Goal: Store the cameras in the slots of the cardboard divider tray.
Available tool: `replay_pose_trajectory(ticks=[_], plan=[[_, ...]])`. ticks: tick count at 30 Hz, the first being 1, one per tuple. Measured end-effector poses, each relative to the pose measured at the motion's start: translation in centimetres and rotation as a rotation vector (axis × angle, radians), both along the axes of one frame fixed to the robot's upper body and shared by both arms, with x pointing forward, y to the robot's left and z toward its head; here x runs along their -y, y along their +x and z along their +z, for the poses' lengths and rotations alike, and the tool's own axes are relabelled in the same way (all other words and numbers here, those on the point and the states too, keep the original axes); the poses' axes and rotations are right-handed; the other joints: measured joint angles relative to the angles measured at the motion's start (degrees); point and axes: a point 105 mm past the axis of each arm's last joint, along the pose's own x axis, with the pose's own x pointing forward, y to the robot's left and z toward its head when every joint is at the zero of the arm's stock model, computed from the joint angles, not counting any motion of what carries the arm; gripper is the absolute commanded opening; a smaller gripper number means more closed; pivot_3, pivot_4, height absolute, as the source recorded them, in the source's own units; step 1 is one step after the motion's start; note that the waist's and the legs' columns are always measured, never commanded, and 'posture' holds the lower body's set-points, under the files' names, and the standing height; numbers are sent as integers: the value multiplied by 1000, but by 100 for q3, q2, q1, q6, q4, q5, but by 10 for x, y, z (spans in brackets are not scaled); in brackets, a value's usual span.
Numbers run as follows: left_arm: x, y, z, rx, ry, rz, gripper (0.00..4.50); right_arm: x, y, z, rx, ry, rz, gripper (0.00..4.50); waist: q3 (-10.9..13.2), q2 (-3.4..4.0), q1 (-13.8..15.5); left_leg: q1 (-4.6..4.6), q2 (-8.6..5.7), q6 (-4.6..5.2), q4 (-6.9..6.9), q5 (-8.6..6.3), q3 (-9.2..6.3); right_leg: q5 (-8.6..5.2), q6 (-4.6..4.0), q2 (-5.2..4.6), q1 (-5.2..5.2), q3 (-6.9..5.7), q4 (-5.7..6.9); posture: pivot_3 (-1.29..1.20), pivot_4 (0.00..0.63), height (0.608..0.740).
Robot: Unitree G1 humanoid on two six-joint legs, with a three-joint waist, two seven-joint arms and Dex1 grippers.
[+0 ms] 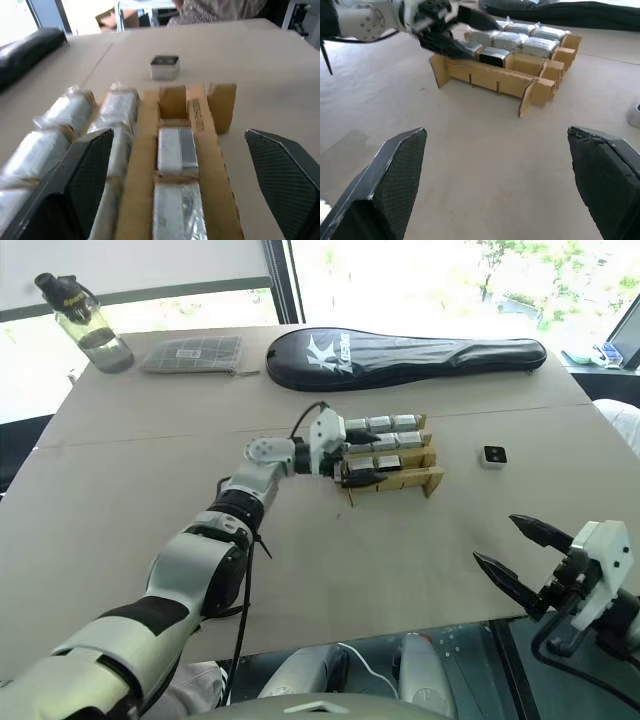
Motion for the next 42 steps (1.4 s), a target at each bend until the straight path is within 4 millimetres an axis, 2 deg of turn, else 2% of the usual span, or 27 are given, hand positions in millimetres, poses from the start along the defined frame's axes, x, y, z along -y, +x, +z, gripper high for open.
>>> replay_pose_trajectory(ticks=[3, 7, 8, 9, 14, 16, 22, 27, 28, 30, 32, 33, 38, 42], plan=[[-14, -12, 27, 48, -29, -43, 4454, 6, 23, 3, 20, -62, -79, 4500, -4, 7, -49, 2, 0, 0, -4, 0, 0, 0, 0, -2, 1, 1, -3, 0, 150, 740], [-48, -42, 21, -45, 14, -31, 4454, 19, 63, -3, -4, -138, -202, 4500, -10, 16, -156, 6, 6, -1, -10, 0, 3, 0, -1, 3, -2, 8, -2, 0, 150, 740], [-61, -54, 17, -85, 45, -2, 4454, 25, 81, -5, -19, -142, -269, 4500, -10, 16, -194, 9, 7, -1, -10, 0, 5, 0, -1, 6, -3, 10, -1, 0, 150, 740], [-64, -60, 16, -108, 55, 4, 4454, 33, 90, -8, -36, -148, -325, 4500, -11, 18, -204, 7, 7, -1, -10, 1, 5, 0, -1, 3, -3, 9, -2, 0, 150, 740], [-86, -99, 31, -166, 66, 81, 4454, 27, 148, -21, -111, -35, -516, 4500, -16, 25, -134, 6, 10, -2, -18, 1, 3, 1, -5, 6, -7, 5, -7, 0, 150, 740], [-89, -110, 39, -162, 65, 97, 4454, 22, 163, -33, -157, -9, -555, 4500, -16, 30, -79, 2, 6, -2, -16, 1, -3, 1, -6, 5, -7, -2, -12, 0, 150, 740], [-95, -119, 40, -182, 84, 167, 4454, 20, 187, -51, -212, 9, -620, 4500, -13, 36, -119, 3, 0, -2, -16, 1, 3, 1, -6, 3, -5, 2, -13, 0, 150, 740], [-99, -118, 45, -168, 73, 204, 4454, 25, 196, -53, -191, 7, -651, 4500, -15, 39, -153, 9, 5, -2, -18, 1, 6, 1, -6, 5, -4, 4, -11, 0, 150, 740], [-99, -118, 45, -168, 70, 205, 4500, 25, 196, -53, -185, 7, -650, 3960, -15, 39, -152, 9, 5, -2, -18, 1, 8, 1, -6, 5, -3, 5, -11, 0, 150, 740], [-98, -117, 46, -169, 61, 207, 4500, 24, 197, -54, -174, 12, -643, 3201, -15, 39, -155, 9, 4, -2, -17, 1, 10, 1, -6, 5, -4, 7, -11, 0, 150, 740], [-98, -118, 46, -170, 57, 204, 4500, 22, 197, -53, -162, 17, -627, 2120, -15, 39, -158, 9, 5, -2, -18, 1, 10, 1, -6, 5, -5, 7, -10, 0, 150, 740], [-97, -118, 46, -171, 56, 203, 4500, 22, 197, -53, -160, 16, -623, 1972, -15, 39, -159, 9, 5, -2, -19, 1, 10, 1, -6, 5, -5, 6, -10, 0, 150, 740], [-96, -114, 52, -140, 43, 188, 4500, 23, 195, -54, -146, 0, -613, 1978, -15, 39, -158, 8, 4, -2, -19, 1, 9, 1, -6, 5, -6, 6, -12, 0, 150, 740], [-92, -112, 57, -125, 35, 151, 4500, 26, 182, -46, 0, -171, -533, 1978, -12, 44, -137, 5, 4, -2, -20, 1, 12, 1, -6, 5, -10, 8, -14, 0, 150, 740]])
